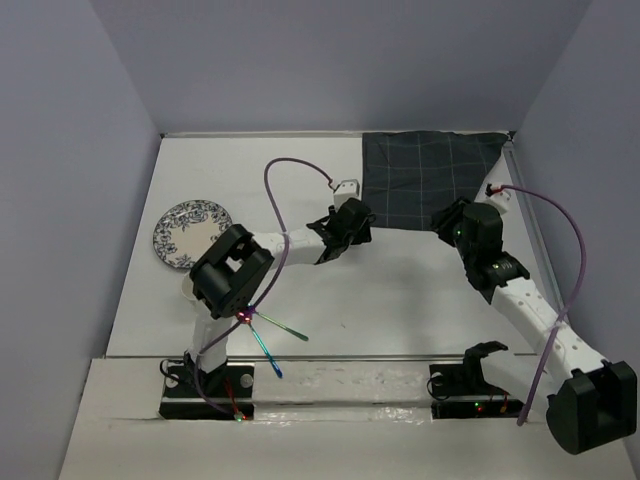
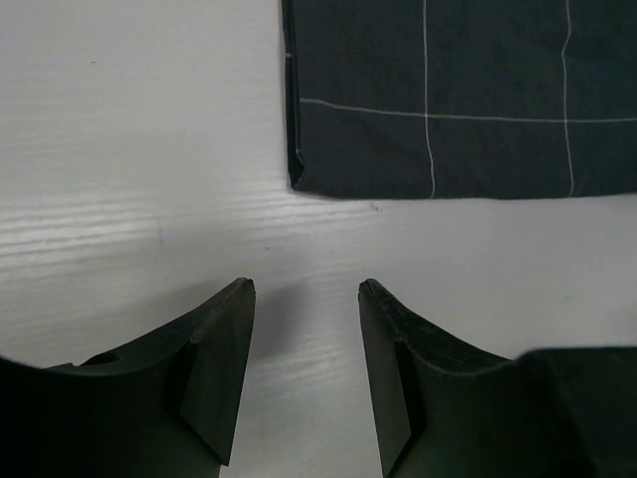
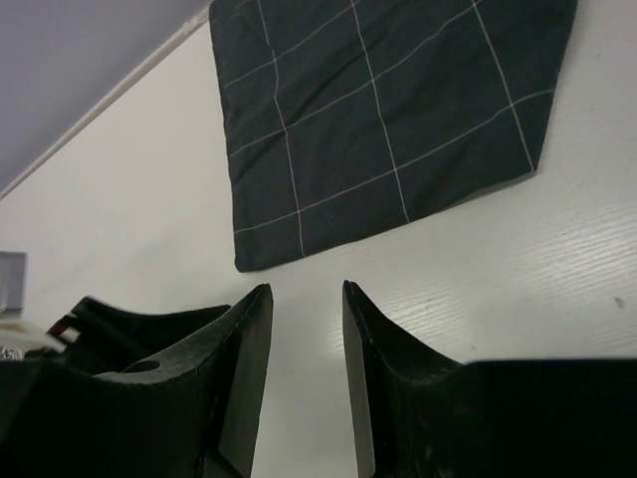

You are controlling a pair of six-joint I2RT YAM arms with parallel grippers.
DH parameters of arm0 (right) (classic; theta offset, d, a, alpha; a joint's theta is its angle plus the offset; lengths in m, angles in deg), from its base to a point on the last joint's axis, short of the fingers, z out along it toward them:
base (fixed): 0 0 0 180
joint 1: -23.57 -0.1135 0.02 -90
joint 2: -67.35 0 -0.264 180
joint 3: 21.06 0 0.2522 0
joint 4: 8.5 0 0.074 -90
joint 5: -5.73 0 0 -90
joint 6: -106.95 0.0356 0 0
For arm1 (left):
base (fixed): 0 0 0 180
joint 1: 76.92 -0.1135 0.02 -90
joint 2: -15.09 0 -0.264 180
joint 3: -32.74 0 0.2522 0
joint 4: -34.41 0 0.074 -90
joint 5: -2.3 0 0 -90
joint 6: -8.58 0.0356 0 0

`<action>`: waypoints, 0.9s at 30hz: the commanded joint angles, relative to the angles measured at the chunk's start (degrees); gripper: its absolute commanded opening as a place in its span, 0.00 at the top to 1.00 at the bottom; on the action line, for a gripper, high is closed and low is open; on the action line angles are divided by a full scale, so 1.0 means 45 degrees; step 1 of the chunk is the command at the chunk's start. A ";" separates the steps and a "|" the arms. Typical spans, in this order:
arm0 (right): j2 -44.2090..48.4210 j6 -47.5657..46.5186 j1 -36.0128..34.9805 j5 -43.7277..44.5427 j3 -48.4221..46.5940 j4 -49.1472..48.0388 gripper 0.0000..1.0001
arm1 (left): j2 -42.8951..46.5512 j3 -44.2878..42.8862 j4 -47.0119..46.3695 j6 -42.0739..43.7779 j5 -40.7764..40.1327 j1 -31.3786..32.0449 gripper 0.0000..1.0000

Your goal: Set the dinner table for one person

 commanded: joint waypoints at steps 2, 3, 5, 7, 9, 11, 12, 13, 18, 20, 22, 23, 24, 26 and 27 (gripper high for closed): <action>0.1032 -0.0757 0.0062 0.0244 0.0108 0.0638 0.60 | -0.1686 -0.2408 0.0661 0.0271 -0.0853 0.0064 0.41; 0.1150 -0.0776 0.0062 0.0183 0.0186 0.0638 0.60 | -0.1942 -0.2703 0.0778 0.0311 -0.0834 0.0064 0.41; 0.1462 -0.0777 0.0062 -0.0051 0.0381 0.0618 0.60 | -0.2372 -0.3250 0.1149 0.0389 -0.0834 0.0064 0.41; 0.1581 -0.0796 0.0062 -0.0381 0.0499 0.0618 0.60 | -0.2822 -0.3740 0.1325 0.0428 -0.1047 0.0045 0.41; 0.1659 -0.0776 0.0062 -0.0500 0.0635 0.0618 0.60 | -0.3173 -0.3935 0.1424 0.0467 -0.1204 0.0025 0.43; 0.1640 -0.0776 0.0062 -0.0540 0.0714 0.0599 0.60 | -0.3448 -0.4033 0.1541 0.0448 -0.1400 0.0006 0.43; 0.1582 -0.0776 0.0062 -0.0578 0.0772 0.0541 0.60 | -0.3526 -0.4092 0.1541 0.0448 -0.1478 0.0006 0.44; 0.1523 -0.0757 0.0062 -0.0676 0.0811 0.0501 0.60 | -0.3584 -0.4112 0.1541 0.0467 -0.1536 0.0006 0.44; 0.1328 -0.0718 0.0062 -0.0832 0.0909 0.0364 0.60 | -0.3936 -0.4268 0.1639 0.0526 -0.2239 0.0006 0.50; 0.1327 -0.0738 0.0062 -0.1066 0.0929 0.0229 0.60 | -0.4034 -0.4404 0.1600 0.0701 -0.2609 -0.0014 0.51; 0.1308 -0.0757 0.0062 -0.1203 0.0987 0.0189 0.60 | -0.4132 -0.4560 0.1541 0.0838 -0.2728 -0.0033 0.54; 0.1269 -0.0776 0.0062 -0.1262 0.1007 0.0189 0.60 | -0.4190 -0.4639 0.1541 0.0935 -0.2728 -0.0053 0.58; 0.1269 -0.0796 0.0062 -0.1282 0.1007 0.0169 0.60 | -0.4268 -0.4717 0.1502 0.1014 -0.2728 -0.0053 0.70; 0.1249 -0.0854 0.0062 -0.1301 0.1065 0.0188 0.60 | -0.4249 -0.4679 0.1289 0.1344 -0.2612 -0.0072 0.90; 0.1230 -0.0874 0.0062 -0.1282 0.1085 0.0189 0.59 | -0.4133 -0.4582 0.1248 0.1385 -0.2592 -0.0092 0.99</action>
